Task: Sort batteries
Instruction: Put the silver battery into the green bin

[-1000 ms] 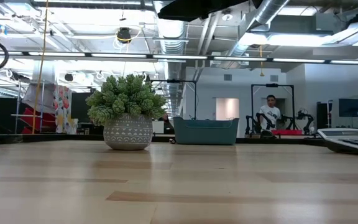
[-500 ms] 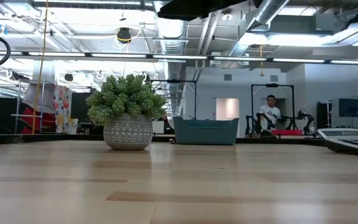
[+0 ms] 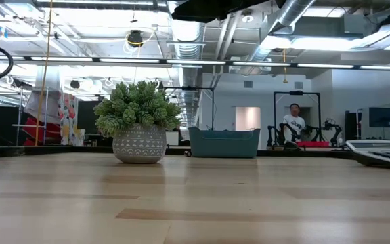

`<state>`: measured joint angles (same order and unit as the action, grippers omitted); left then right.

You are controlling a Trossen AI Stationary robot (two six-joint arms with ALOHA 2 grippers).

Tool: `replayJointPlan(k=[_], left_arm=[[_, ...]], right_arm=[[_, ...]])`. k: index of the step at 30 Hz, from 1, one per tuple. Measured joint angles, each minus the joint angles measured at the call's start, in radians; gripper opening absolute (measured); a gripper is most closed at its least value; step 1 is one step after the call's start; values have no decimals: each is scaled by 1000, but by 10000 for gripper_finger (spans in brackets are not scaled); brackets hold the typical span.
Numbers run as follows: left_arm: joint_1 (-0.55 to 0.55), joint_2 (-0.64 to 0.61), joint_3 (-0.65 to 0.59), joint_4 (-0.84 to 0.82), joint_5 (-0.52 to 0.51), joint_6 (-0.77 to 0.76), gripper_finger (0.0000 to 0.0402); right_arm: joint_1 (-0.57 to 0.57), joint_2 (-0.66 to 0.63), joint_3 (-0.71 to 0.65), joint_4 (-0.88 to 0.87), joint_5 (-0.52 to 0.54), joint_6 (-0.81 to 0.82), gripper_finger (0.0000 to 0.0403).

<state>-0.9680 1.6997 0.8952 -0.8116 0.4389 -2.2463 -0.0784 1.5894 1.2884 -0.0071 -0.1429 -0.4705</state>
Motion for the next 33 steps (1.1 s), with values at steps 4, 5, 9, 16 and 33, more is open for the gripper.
replayJointPlan(k=[4,5,9,16,33], left_arm=[[6,0,-1,-1,-46,18,181],[6,0,-2,-1,-63,28,181],[8,2,12,-20,-122,116,181],[28,7,107,-212,-216,433,180],[31,3,197,-384,-353,966,180]], right_arm=[[0,0,0,0,0,2,220],[0,0,0,0,0,2,220],[0,0,0,-1,0,2,220],[0,0,-1,1,0,1,220],[0,0,-1,8,0,43,220]])
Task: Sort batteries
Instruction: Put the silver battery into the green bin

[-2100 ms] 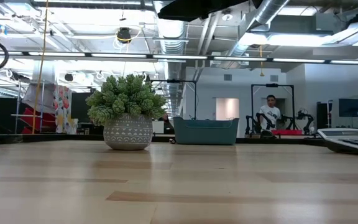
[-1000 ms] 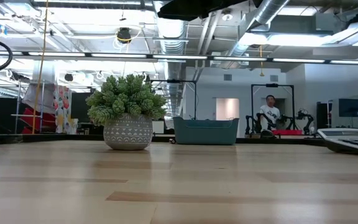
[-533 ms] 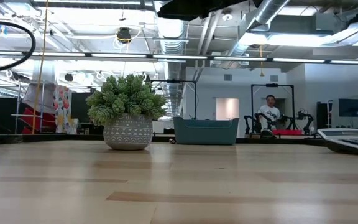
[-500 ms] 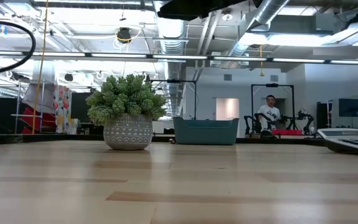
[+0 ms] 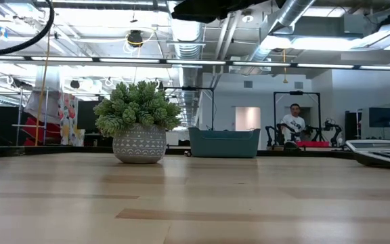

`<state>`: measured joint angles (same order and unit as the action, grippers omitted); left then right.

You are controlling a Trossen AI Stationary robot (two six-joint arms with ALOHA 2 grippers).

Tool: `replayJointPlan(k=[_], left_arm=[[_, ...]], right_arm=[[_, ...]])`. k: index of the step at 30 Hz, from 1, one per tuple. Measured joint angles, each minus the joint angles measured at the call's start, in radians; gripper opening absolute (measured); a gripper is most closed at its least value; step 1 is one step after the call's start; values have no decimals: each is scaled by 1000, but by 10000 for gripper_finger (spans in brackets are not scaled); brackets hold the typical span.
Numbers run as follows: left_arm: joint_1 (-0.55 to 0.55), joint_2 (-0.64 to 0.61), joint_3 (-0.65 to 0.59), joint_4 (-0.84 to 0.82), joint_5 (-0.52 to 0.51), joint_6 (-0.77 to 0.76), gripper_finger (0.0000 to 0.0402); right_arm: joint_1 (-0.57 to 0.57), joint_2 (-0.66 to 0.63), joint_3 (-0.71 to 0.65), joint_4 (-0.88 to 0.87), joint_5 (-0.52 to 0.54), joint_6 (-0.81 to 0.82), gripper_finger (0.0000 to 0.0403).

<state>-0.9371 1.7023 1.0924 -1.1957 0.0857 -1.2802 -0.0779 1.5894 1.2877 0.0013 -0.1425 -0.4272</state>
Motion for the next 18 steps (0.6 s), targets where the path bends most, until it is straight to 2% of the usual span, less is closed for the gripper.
replayJointPlan(k=[3,7,11,13,15,18], left_arm=[[8,0,-1,35,-4,-86,180],[12,-10,-2,56,-19,-300,180],[-5,-15,-2,152,-99,-408,180],[-13,-17,-27,215,-158,-406,180],[-14,-15,-64,280,-181,-311,180],[0,-14,-83,240,-212,-204,180]], right_arm=[[0,0,0,-1,0,12,220],[6,0,0,-4,0,12,220],[7,0,0,0,0,11,220],[7,0,0,0,0,11,220],[11,0,0,-1,0,10,220],[13,0,0,-1,0,0,220]])
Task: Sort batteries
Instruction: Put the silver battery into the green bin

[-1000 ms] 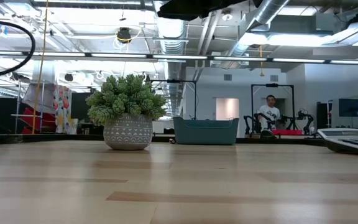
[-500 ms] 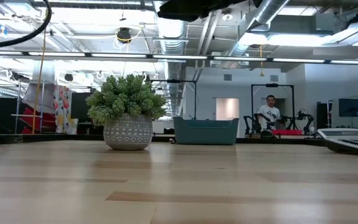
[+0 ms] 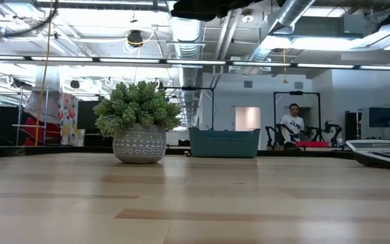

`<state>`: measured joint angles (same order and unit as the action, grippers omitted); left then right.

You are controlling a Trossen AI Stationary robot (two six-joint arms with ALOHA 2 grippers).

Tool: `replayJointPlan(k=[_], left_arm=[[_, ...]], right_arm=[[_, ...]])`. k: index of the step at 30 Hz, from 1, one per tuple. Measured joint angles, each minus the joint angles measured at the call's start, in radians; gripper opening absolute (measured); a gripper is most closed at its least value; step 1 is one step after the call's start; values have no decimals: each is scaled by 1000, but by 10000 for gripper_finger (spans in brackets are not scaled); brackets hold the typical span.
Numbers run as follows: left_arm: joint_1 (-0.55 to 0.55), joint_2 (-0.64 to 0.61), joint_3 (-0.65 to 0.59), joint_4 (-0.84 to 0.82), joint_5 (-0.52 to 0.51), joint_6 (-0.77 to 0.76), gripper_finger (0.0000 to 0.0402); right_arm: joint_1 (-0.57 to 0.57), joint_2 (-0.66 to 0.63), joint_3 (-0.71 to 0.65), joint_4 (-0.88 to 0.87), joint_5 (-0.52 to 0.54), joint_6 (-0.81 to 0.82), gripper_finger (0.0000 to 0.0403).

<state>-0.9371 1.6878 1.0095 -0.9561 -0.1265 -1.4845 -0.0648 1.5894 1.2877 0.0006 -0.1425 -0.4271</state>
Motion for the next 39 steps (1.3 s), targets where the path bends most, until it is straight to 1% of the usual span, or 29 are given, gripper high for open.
replayJointPlan(k=[2,4,6,11,14,17,20,24,27,29,32,36,39], left_arm=[[11,0,-2,-36,-59,105,180],[25,0,-2,-28,-97,229,180],[44,0,-4,-24,-103,334,180],[95,0,0,-73,-112,468,180],[103,-1,14,-79,-125,571,180],[101,-1,28,-111,-106,661,180],[89,-7,47,-145,-93,708,180],[73,-21,48,-141,-86,741,180],[63,-21,18,-79,-54,769,180],[60,-20,-7,-30,-51,783,180],[63,-19,-38,-2,-66,794,180],[65,-19,-55,46,-50,830,180],[65,-19,-72,46,-46,833,180]], right_arm=[[1,0,0,-3,0,0,220],[1,0,0,-12,0,0,220],[1,0,0,-23,0,1,220],[0,0,0,-30,0,1,220],[-1,0,0,-26,0,1,220],[-2,0,0,-27,0,2,220],[-2,0,0,-32,0,3,220],[-2,0,0,-31,0,9,220],[-2,0,0,-30,0,11,220],[-2,0,0,-29,0,11,220],[-2,0,0,-30,0,11,220],[-2,0,0,-34,0,10,220],[-2,0,0,-37,0,10,220]])
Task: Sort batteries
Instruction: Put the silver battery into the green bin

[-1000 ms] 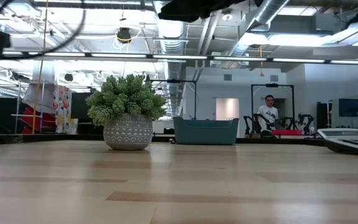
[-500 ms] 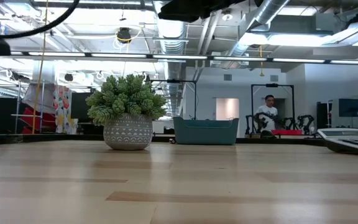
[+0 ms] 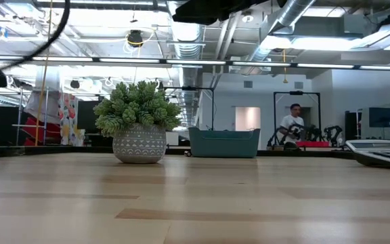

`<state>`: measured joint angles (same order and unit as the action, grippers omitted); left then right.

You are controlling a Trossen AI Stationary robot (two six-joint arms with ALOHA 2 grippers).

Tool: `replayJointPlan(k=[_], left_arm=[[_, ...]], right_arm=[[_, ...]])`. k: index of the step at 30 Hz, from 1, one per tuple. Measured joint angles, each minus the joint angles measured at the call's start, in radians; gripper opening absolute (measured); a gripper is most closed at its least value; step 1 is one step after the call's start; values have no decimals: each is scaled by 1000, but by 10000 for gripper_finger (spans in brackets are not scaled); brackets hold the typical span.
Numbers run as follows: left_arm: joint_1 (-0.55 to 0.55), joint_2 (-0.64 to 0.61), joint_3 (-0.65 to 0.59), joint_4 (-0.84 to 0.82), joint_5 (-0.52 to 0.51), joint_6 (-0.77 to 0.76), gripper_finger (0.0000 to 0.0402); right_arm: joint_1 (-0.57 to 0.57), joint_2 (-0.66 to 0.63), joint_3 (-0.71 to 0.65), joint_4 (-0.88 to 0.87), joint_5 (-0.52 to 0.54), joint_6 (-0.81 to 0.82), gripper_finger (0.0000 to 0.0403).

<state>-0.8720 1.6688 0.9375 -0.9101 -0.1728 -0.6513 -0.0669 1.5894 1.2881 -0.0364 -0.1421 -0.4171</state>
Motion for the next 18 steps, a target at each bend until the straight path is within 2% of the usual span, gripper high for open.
replayJointPlan(k=[6,11,18], left_arm=[[14,-6,-64,33,30,-22,180],[30,-5,-79,34,41,20,180],[34,-5,-82,19,99,-16,180]], right_arm=[[-1,0,0,2,0,0,220],[-1,0,0,-11,0,0,220],[-1,0,0,-13,0,-1,220]])
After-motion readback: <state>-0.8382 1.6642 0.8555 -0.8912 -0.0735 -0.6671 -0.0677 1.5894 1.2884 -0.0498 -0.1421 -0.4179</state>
